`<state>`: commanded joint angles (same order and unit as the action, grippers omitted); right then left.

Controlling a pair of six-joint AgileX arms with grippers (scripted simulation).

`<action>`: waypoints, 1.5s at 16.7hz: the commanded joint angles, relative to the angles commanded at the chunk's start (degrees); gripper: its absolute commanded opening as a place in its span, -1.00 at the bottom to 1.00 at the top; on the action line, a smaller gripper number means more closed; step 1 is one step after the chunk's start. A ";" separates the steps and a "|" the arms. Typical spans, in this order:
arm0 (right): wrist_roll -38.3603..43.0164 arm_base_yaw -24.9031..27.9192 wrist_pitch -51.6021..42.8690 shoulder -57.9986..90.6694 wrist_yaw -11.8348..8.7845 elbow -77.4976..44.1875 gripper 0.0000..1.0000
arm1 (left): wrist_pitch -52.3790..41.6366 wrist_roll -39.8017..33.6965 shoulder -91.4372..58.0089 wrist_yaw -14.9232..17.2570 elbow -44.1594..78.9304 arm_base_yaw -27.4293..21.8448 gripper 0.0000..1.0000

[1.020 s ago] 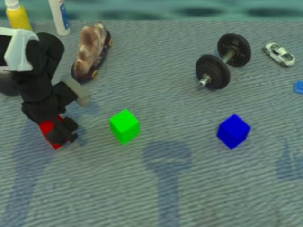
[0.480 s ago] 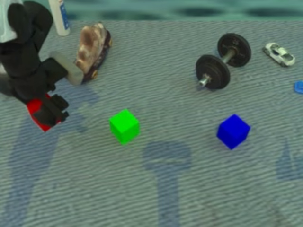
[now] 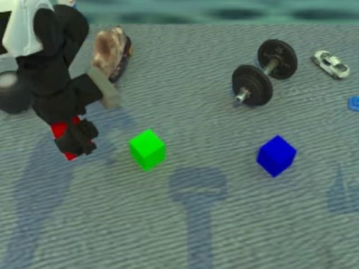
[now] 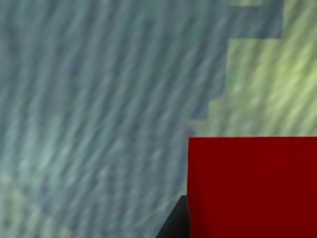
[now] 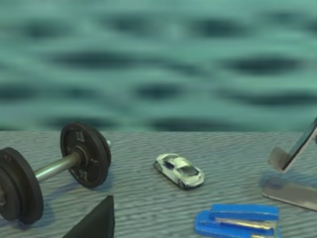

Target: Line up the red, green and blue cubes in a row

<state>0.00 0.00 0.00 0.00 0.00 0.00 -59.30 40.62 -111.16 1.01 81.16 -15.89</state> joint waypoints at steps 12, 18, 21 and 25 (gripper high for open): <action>0.00 0.00 0.00 0.00 0.00 0.00 1.00 | -2.07 12.04 6.90 0.41 -5.19 -21.71 -1.00; 0.00 0.00 0.00 0.00 0.00 0.00 1.00 | 2.18 11.91 5.23 0.42 -7.63 -21.57 -1.00; 0.00 0.00 0.00 0.00 0.00 0.00 1.00 | 8.82 11.79 2.79 0.46 -11.60 -21.71 -1.00; 0.00 0.00 0.00 0.00 0.00 0.00 1.00 | 13.08 11.87 0.94 0.44 -14.38 -21.97 -1.00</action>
<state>0.00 0.00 0.00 0.00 0.00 0.00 -46.22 52.49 -110.22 1.45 66.77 -37.86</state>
